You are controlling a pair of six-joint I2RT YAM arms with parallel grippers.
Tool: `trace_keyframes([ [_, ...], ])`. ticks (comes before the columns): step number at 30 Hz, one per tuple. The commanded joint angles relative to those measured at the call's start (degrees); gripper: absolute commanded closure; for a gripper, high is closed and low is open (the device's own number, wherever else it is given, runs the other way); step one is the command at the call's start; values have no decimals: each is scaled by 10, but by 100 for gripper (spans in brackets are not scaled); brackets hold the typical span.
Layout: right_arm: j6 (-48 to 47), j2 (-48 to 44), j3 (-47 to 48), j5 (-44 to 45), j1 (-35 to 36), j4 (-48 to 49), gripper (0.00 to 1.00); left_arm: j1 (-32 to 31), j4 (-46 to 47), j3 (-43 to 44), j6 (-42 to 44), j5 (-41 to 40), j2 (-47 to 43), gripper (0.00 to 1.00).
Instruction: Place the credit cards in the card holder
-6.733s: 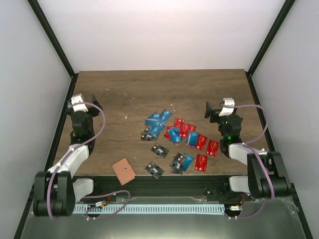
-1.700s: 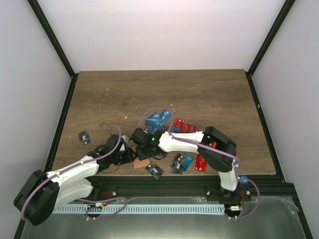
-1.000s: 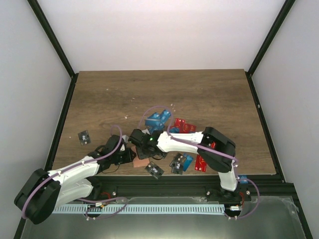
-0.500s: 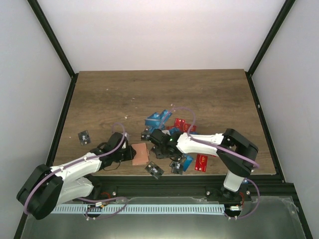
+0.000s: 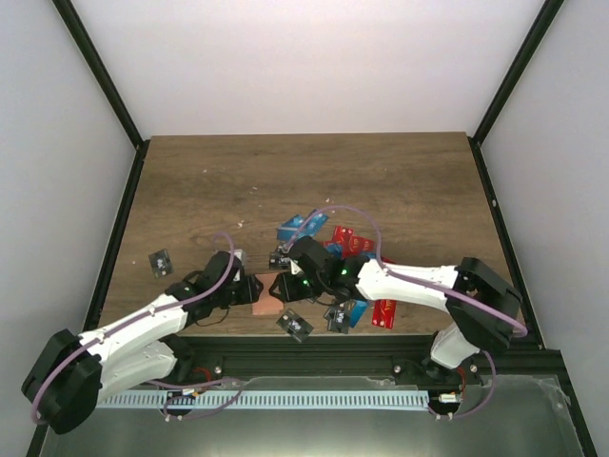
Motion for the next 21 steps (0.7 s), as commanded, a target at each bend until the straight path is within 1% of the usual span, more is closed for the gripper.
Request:
trace_keyframes([
  [1,-1,42,12,-88,4,80,68,-7,-8,-10,-17,-21,-11,53],
  [6,3,100,59,-92,18,77,69,-8,3,-19,-14,-18,-4,59],
  [8,9,117,71,-75,20,61,70,-8,7,-23,-14,-17,-4,60],
  [10,16,126,74,-38,20,38,70,-8,12,-29,-14,-19,-4,60],
  [16,17,117,72,53,16,-17,70,-8,22,-32,-9,-23,19,62],
  [21,17,108,59,78,-1,-38,70,-8,27,-31,-8,-26,28,64],
])
